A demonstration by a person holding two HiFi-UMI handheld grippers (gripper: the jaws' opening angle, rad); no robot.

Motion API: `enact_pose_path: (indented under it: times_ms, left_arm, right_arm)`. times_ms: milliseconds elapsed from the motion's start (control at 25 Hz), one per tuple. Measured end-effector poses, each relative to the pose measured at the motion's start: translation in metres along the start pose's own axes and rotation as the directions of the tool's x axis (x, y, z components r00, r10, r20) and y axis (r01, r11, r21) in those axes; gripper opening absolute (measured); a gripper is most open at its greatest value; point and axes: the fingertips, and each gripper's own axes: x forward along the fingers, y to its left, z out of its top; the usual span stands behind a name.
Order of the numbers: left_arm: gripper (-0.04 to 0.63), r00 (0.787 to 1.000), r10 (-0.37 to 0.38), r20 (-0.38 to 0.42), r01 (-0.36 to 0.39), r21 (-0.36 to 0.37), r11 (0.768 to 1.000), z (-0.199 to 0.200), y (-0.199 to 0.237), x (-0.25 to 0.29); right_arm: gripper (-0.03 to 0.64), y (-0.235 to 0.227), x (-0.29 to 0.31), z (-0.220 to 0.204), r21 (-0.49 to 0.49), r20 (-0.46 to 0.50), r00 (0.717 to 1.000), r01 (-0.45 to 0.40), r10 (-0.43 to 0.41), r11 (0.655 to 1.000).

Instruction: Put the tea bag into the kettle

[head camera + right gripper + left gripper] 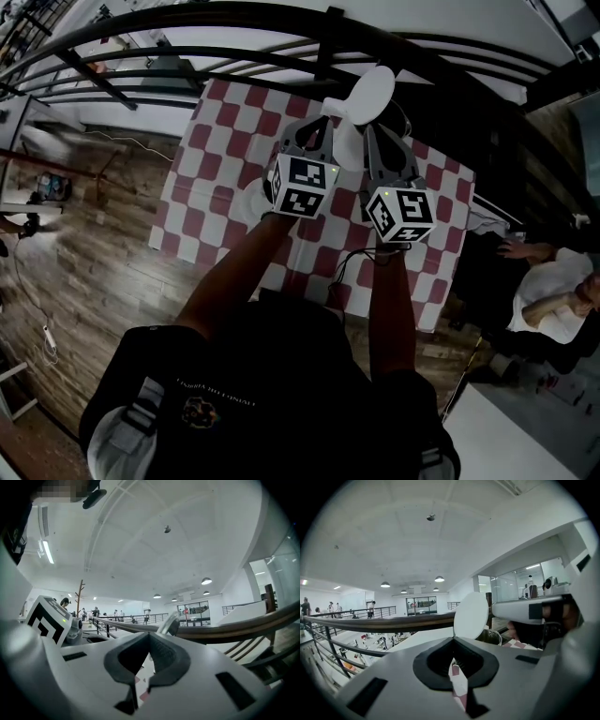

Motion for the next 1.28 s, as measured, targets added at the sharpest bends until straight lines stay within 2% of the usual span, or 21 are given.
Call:
enact_pose_path:
  times_ms: [320,480,680,760,880,1280]
  left_arm:
    - [0.005,0.999,0.021,0.026,-0.021,-0.014,1.0,0.017,0.015,-0.001]
    - [0.005,0.999,0.026,0.026,-0.025,-0.017,1.0,0.016,0.016,-0.001]
    - [0.005,1.0,0.023,0.015,-0.023,-0.019,1.0,0.009,0.013,0.001]
    - [0.005,1.0,0.019,0.008,-0.019,-0.022,1.0,0.005,0.011,0.003]
    - [0.005,1.0,0.013,-0.002,-0.013,-0.022,1.0,0.0,0.009,0.005]
    - [0.005,1.0,0.005,-0.013,-0.005,-0.023,1.0,-0.003,0.007,0.01]
  right_arm:
    - [0.012,0.001,0.022,0.025,-0.038,0.022,1.0,-0.019,0.02,0.999]
    - [0.012,-0.008,0.024,0.03,-0.067,0.019,1.0,0.02,-0.019,0.998]
    - [0.012,-0.046,0.012,0.007,-0.043,-0.038,0.984,0.172,-0.174,0.984]
    - [0.012,-0.058,0.008,-0.009,-0.028,-0.082,0.976,0.202,-0.203,0.979]
    - [0.012,-0.07,0.005,-0.039,0.019,-0.159,0.963,0.222,-0.216,0.975]
    - [0.012,-0.071,0.002,-0.042,0.011,-0.125,0.968,0.221,-0.218,0.975]
